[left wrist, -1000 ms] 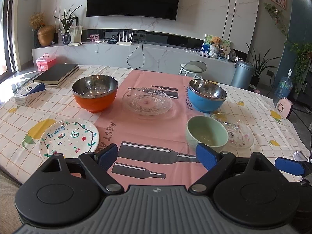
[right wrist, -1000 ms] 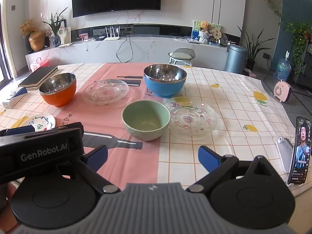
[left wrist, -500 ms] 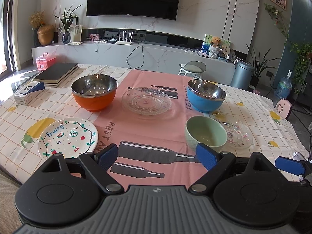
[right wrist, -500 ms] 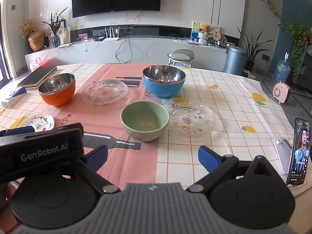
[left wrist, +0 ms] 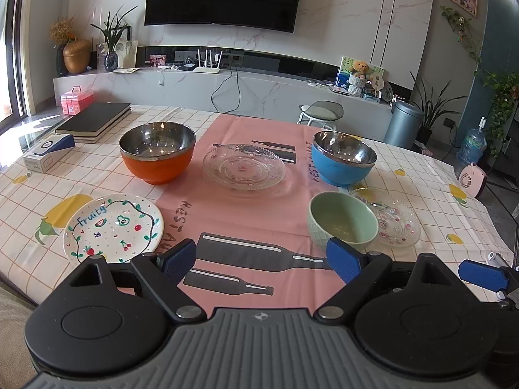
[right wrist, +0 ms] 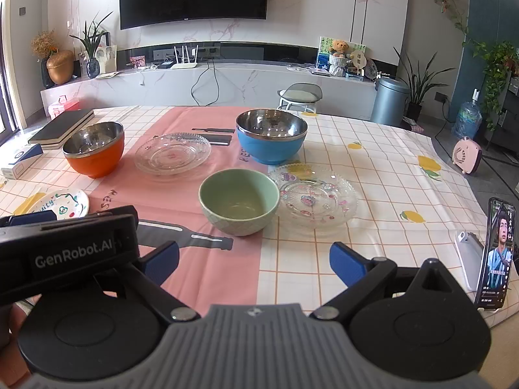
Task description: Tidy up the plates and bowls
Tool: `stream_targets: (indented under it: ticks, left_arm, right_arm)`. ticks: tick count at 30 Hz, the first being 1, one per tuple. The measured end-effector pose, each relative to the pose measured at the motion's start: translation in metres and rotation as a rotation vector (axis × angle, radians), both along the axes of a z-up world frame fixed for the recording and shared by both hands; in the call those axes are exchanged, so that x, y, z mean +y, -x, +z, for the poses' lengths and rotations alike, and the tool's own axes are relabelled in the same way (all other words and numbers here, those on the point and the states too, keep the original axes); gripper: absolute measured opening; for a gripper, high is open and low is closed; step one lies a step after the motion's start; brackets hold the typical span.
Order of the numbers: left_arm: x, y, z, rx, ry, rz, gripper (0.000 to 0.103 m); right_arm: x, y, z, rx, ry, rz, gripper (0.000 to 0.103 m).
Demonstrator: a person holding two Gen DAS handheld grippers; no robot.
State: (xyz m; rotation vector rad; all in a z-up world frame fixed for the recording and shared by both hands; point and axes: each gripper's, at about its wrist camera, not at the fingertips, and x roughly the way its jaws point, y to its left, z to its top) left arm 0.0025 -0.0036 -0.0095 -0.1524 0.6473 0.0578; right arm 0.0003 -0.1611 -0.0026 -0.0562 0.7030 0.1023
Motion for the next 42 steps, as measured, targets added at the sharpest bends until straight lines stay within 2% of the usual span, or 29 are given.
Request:
stream_targets:
  ticks: [26,37,42]
  left_arm:
    - [0.001,-0.002,-0.004,0.019,0.003,0.0,0.103]
    - [0.004,-0.004,0.005,0.025,-0.007,0.014,0.103]
    - [0.018,-0.011,0.015,0.047,0.051,0.034,0.103]
  right_arm:
    - [-0.001,-0.001,-0.002,0.005,0.014,0.001,0.096]
    - [0.007,0.001,0.005,-0.007,0.029,0.001,0.096]
    - [0.011,0.001,0.014,-0.008,-0.002,0.008,0.096]
